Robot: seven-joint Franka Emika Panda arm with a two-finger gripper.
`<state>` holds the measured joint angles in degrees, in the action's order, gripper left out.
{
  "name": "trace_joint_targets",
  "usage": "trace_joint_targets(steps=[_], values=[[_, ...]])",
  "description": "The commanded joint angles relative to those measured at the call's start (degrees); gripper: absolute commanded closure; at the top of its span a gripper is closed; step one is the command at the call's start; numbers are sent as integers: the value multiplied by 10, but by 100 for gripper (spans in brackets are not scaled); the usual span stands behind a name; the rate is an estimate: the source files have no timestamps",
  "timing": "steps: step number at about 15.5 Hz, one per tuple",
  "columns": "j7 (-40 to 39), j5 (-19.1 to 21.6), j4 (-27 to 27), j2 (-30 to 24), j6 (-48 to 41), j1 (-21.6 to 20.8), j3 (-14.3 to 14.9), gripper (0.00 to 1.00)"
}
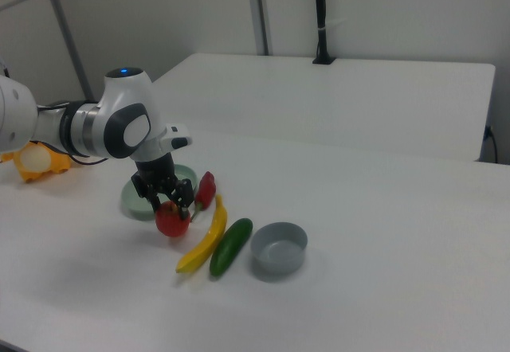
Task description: Red apple placed in the center of the desktop
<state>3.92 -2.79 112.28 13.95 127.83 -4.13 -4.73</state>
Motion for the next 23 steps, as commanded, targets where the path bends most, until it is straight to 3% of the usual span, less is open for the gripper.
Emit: trace_joint_targets(steps=[1,8,12,16,20,23], values=[[14,-9,3,-3,12,-4,1,0],[14,-9,0,-9,6,-4,1,0],[14,-8,-7,-49,-2,3,2,0],[16,2,-64,-79,-71,3,6,0],[73,2,-71,-128,-122,-9,29,0],[81,16,-69,-151,-168,-46,52,0]])
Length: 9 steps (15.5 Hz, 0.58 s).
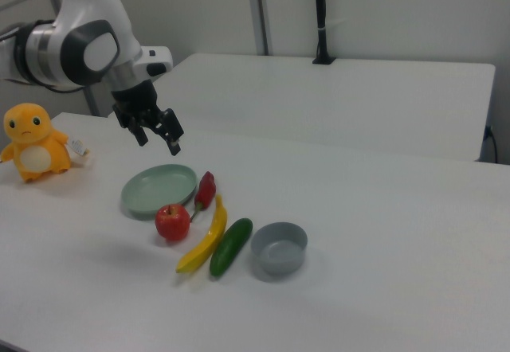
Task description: Red apple placed in the center of the desktop
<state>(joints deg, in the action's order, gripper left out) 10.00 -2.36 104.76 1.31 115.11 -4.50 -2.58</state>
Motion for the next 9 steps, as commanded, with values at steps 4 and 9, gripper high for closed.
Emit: trace_joint_targets(steps=[4,9], values=[[15,15,5,-25,-43,-45,34,0],[15,24,7,-24,-46,-42,45,0]])
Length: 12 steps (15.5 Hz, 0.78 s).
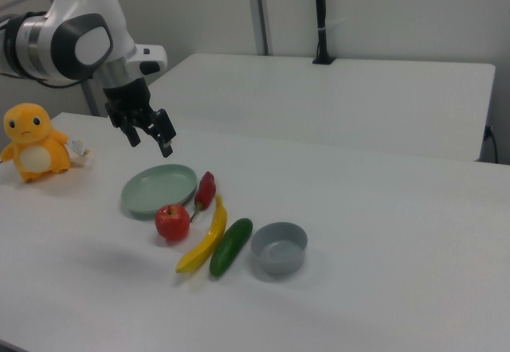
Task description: Red apple placed in the center of the desktop
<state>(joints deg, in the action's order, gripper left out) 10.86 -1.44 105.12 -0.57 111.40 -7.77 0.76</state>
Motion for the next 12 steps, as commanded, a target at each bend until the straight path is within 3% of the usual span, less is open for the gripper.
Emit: trace_joint_targets(steps=[1,12], values=[[6,14,4,-5,-12,-9,12,0],[-38,14,9,-5,-29,-8,12,0]])
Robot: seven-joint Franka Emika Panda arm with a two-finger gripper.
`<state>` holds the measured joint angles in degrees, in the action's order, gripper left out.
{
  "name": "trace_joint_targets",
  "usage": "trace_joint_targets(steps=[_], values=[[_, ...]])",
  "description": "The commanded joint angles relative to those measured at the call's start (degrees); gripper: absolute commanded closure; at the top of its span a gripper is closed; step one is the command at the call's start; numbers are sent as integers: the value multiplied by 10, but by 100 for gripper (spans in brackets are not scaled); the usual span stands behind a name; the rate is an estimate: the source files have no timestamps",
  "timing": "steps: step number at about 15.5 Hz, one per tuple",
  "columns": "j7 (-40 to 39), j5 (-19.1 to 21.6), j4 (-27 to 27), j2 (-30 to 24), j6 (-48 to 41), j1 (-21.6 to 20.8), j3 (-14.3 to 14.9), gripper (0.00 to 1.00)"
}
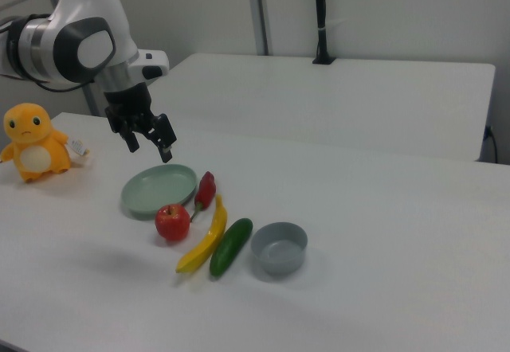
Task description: Red apple placed in the center of the desktop
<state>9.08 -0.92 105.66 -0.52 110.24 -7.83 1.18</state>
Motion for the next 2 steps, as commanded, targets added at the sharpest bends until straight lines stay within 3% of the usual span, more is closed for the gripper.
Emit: trace_joint_targets(steps=[1,2], values=[[-21,9,3,-5,-18,-7,8,0],[-21,9,3,-5,-18,-7,8,0]])
